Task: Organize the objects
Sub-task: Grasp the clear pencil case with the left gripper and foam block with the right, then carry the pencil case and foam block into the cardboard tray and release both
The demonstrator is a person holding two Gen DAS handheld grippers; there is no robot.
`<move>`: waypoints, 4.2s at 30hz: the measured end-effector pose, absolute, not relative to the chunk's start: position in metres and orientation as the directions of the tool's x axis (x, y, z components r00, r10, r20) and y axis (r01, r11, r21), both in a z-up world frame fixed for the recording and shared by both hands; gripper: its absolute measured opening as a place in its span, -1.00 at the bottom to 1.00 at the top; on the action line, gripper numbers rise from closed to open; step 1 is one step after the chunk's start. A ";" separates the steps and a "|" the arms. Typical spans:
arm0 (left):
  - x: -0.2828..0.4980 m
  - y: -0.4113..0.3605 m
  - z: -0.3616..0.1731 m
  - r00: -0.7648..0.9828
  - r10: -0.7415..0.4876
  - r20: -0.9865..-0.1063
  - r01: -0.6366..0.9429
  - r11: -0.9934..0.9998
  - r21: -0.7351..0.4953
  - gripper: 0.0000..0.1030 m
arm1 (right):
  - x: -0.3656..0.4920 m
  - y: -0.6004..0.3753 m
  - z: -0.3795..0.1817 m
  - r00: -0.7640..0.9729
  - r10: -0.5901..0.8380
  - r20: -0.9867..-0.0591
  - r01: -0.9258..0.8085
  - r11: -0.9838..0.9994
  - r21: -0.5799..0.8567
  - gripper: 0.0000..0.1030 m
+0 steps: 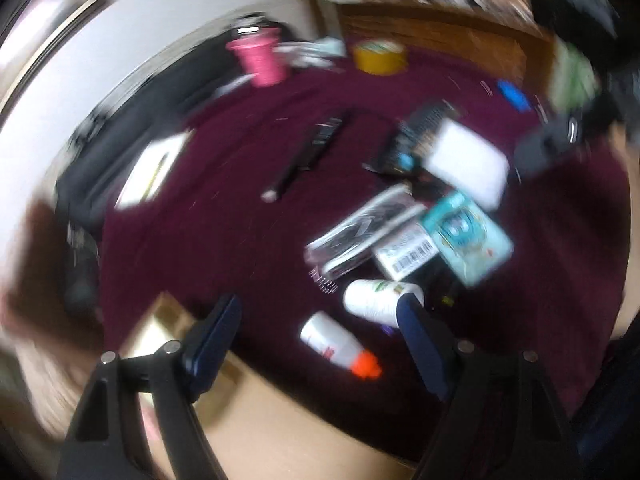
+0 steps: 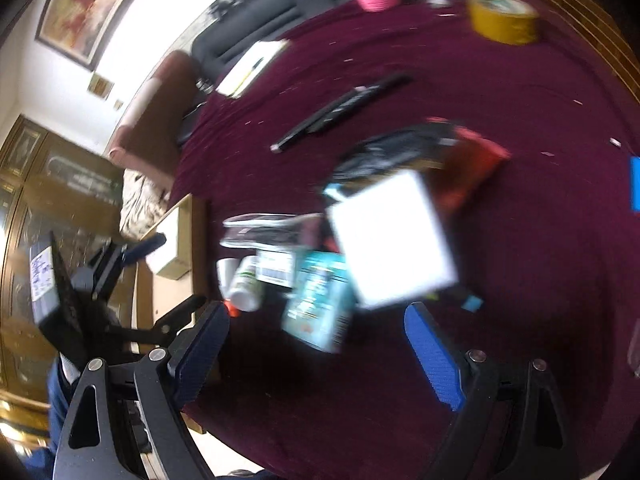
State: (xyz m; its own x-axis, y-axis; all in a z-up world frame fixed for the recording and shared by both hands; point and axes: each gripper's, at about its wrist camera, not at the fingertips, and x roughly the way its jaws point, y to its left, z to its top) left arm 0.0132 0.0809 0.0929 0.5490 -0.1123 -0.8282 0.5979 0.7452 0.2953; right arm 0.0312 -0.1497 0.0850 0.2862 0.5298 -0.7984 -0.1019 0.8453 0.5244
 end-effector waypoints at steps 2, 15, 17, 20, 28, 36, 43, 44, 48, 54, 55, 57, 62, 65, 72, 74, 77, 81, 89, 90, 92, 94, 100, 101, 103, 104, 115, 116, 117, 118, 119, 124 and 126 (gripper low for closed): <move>0.024 0.064 0.086 0.535 -0.103 -0.839 0.671 0.655 0.348 0.54 | 0.027 -0.161 0.086 0.299 0.521 -0.799 -0.088 0.849 0.521 0.80; 0.089 0.035 0.050 0.373 -0.105 -0.922 0.786 0.563 0.254 -0.08 | 0.012 -0.212 0.082 0.337 0.464 -0.819 0.006 0.869 0.494 0.80; 0.095 0.034 0.051 0.393 -0.119 -0.912 0.741 0.628 0.237 -0.15 | 0.014 -0.207 0.083 0.335 0.453 -0.826 -0.008 0.878 0.479 0.80; 0.094 0.035 0.050 0.377 -0.145 -0.915 0.690 0.703 0.173 -0.42 | 0.020 -0.197 0.084 0.331 0.436 -0.837 -0.042 0.893 0.448 0.80; 0.065 0.068 0.065 0.395 -0.311 -0.864 0.467 0.878 -0.103 -0.54 | 0.056 -0.143 0.072 0.296 0.301 -0.906 -0.176 0.950 0.258 0.81; 0.027 0.091 0.091 0.472 -0.350 -0.809 0.359 0.915 -0.186 -0.54 | 0.069 -0.114 0.050 0.289 0.167 -0.943 -0.340 0.938 0.062 0.82; 0.006 0.111 0.097 0.502 -0.382 -0.776 0.280 0.921 -0.273 -0.54 | 0.055 -0.100 0.043 0.358 0.080 -0.930 -0.497 0.860 -0.118 0.82; 0.004 0.113 0.097 0.504 -0.387 -0.772 0.270 0.920 -0.284 -0.54 | 0.055 -0.097 0.039 0.344 0.079 -0.936 -0.516 0.849 -0.118 0.82; -0.001 0.115 0.093 0.504 -0.383 -0.774 0.241 0.923 -0.300 -0.54 | 0.052 -0.089 0.030 0.382 0.022 -0.924 -0.540 0.816 -0.204 0.79; -0.007 0.120 0.092 0.514 -0.399 -0.760 0.212 0.917 -0.338 -0.54 | 0.059 -0.110 0.033 0.354 0.069 -0.933 -0.504 0.854 -0.128 -0.22; -0.007 0.120 0.091 0.514 -0.403 -0.758 0.209 0.915 -0.344 -0.54 | 0.060 -0.115 0.035 0.345 0.090 -0.934 -0.493 0.864 -0.099 -0.28; -0.009 0.121 0.091 0.519 -0.402 -0.754 0.200 0.915 -0.350 -0.54 | 0.061 -0.126 0.041 0.323 0.146 -0.935 -0.467 0.884 -0.023 -0.31; -0.013 0.120 0.091 0.521 -0.414 -0.747 0.193 0.909 -0.370 -0.54 | 0.055 -0.138 0.054 0.302 0.236 -0.923 -0.421 0.902 0.093 -0.34; -0.015 0.120 0.093 0.522 -0.421 -0.742 0.191 0.905 -0.379 -0.54 | 0.052 -0.143 0.062 0.287 0.325 -0.901 -0.405 0.894 0.194 -0.34; -0.021 0.121 0.094 0.520 -0.424 -0.741 0.192 0.904 -0.383 -0.54 | 0.052 -0.159 0.067 0.287 0.335 -0.898 -0.360 0.906 0.223 -0.23; -0.024 0.123 0.094 0.518 -0.430 -0.740 0.194 0.901 -0.388 -0.54 | 0.047 -0.166 0.068 0.277 0.341 -0.898 -0.355 0.905 0.234 0.36; -0.028 0.124 0.094 0.518 -0.435 -0.737 0.197 0.899 -0.392 -0.53 | 0.039 -0.174 0.066 0.283 0.352 -0.892 -0.382 0.895 0.232 0.39; -0.030 0.125 0.091 0.514 -0.438 -0.738 0.194 0.897 -0.397 -0.53 | 0.029 -0.174 0.053 0.270 0.319 -0.908 -0.401 0.895 0.195 -0.62; -0.032 0.125 0.091 0.523 -0.450 -0.724 0.193 0.890 -0.414 -0.53 | 0.020 -0.183 0.075 0.299 0.381 -0.875 -0.343 0.898 0.275 -0.70; -0.032 0.126 0.091 0.525 -0.454 -0.720 0.192 0.887 -0.419 -0.53 | 0.019 -0.182 0.078 0.298 0.396 -0.868 -0.342 0.894 0.290 -0.70; -0.034 0.128 0.092 0.530 -0.462 -0.711 0.190 0.882 -0.432 -0.53 | 0.018 -0.179 0.085 0.290 0.440 -0.850 -0.346 0.876 0.335 -0.70; -0.037 0.132 0.093 0.537 -0.469 -0.701 0.187 0.877 -0.442 -0.53 | 0.017 -0.172 0.092 0.285 0.474 -0.833 -0.353 0.860 0.369 -0.69; -0.048 0.148 0.097 0.563 -0.475 -0.676 0.161 0.866 -0.474 -0.53 | 0.019 -0.137 0.102 0.239 0.585 -0.775 -0.394 0.788 0.473 -0.69; -0.050 0.152 0.098 0.570 -0.471 -0.674 0.154 0.866 -0.475 -0.53 | 0.020 -0.130 0.103 0.230 0.599 -0.767 -0.400 0.777 0.487 -0.69; -0.055 0.161 0.101 0.585 -0.460 -0.668 0.137 0.868 -0.477 -0.53 | 0.023 -0.112 0.105 0.200 0.632 -0.749 -0.414 0.747 0.520 -0.69; -0.057 0.166 0.102 0.592 -0.454 -0.666 0.129 0.869 -0.478 -0.53 | 0.025 -0.104 0.105 0.188 0.643 -0.743 -0.421 0.736 0.530 -0.69; -0.091 0.260 0.102 0.666 -0.312 -0.678 -0.066 0.880 -0.470 -0.53 | 0.034 0.027 0.106 0.018 0.723 -0.691 -0.507 0.602 0.617 -0.68; -0.094 0.269 0.101 0.668 -0.298 -0.682 -0.087 0.878 -0.470 -0.53 | 0.034 0.039 0.103 0.004 0.723 -0.691 -0.512 0.595 0.620 -0.68; -0.096 0.280 0.098 0.669 -0.285 -0.686 -0.109 0.875 -0.471 -0.53 | 0.034 0.054 0.100 -0.010 0.722 -0.691 -0.517 0.588 0.622 -0.68; -0.097 0.287 0.096 0.668 -0.280 -0.689 -0.121 0.873 -0.472 -0.53 | 0.035 0.068 0.096 -0.025 0.722 -0.691 -0.520 0.581 0.626 -0.68; -0.097 0.297 0.094 0.667 -0.268 -0.695 -0.141 0.871 -0.471 -0.53 | 0.035 0.080 0.093 -0.035 0.720 -0.693 -0.523 0.578 0.626 -0.68; -0.092 0.337 0.083 0.658 -0.242 -0.713 -0.197 0.859 -0.473 -0.53 | 0.040 0.138 0.074 -0.059 0.698 -0.713 -0.535 0.581 0.613 -0.67; -0.088 0.351 0.079 0.652 -0.233 -0.721 -0.212 0.857 -0.469 -0.53 | 0.042 0.157 0.068 -0.065 0.688 -0.722 -0.534 0.588 0.608 -0.67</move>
